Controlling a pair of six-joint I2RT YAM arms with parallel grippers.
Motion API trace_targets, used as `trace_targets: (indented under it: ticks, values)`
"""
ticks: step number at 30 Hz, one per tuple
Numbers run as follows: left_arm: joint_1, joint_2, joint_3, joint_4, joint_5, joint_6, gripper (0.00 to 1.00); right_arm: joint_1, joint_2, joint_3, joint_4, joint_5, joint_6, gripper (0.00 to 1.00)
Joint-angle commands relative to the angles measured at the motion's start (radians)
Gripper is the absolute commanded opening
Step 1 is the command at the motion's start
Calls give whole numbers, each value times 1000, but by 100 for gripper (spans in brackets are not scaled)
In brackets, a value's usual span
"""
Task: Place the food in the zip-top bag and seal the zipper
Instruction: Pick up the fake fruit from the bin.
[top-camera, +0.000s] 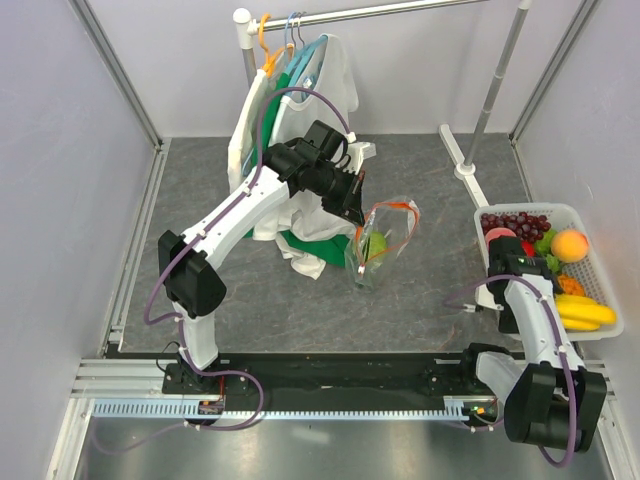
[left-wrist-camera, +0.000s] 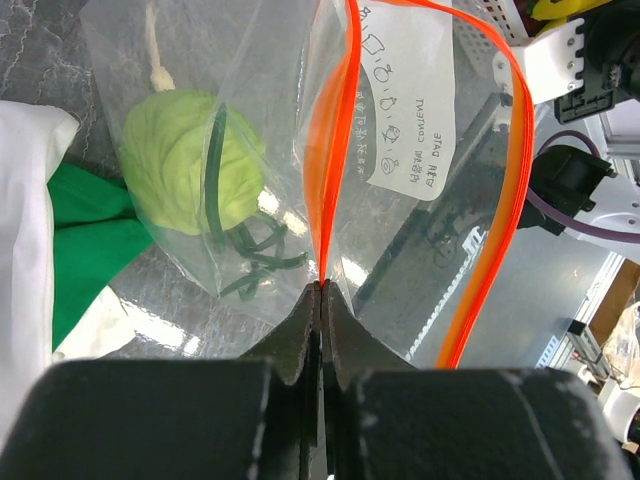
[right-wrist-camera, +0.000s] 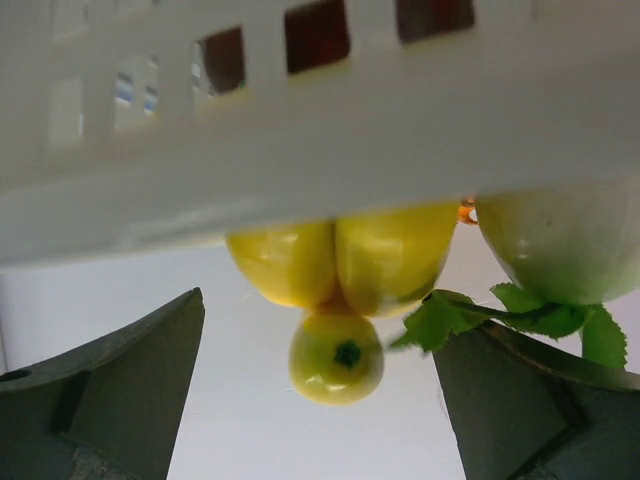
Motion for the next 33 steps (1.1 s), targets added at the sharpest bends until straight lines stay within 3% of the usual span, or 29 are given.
trace_targets:
  ticks: [1, 11, 21, 26, 33]
  values:
    - [2, -4, 8, 21, 36, -21, 2, -11, -22, -69, 83, -13, -57, 98]
    - [2, -6, 16, 21, 42, -21, 2, -10, -107, -82, 100, 19, -125, 79]
    - [2, 0, 24, 21, 47, -23, 2, -8, -104, 73, 26, -25, -113, 42]
    - [2, 9, 31, 21, 55, -26, 2, -8, -105, 116, 19, -25, -123, 41]
    - [2, 19, 34, 19, 62, -29, 2, -7, -55, 307, -21, -130, -102, 37]
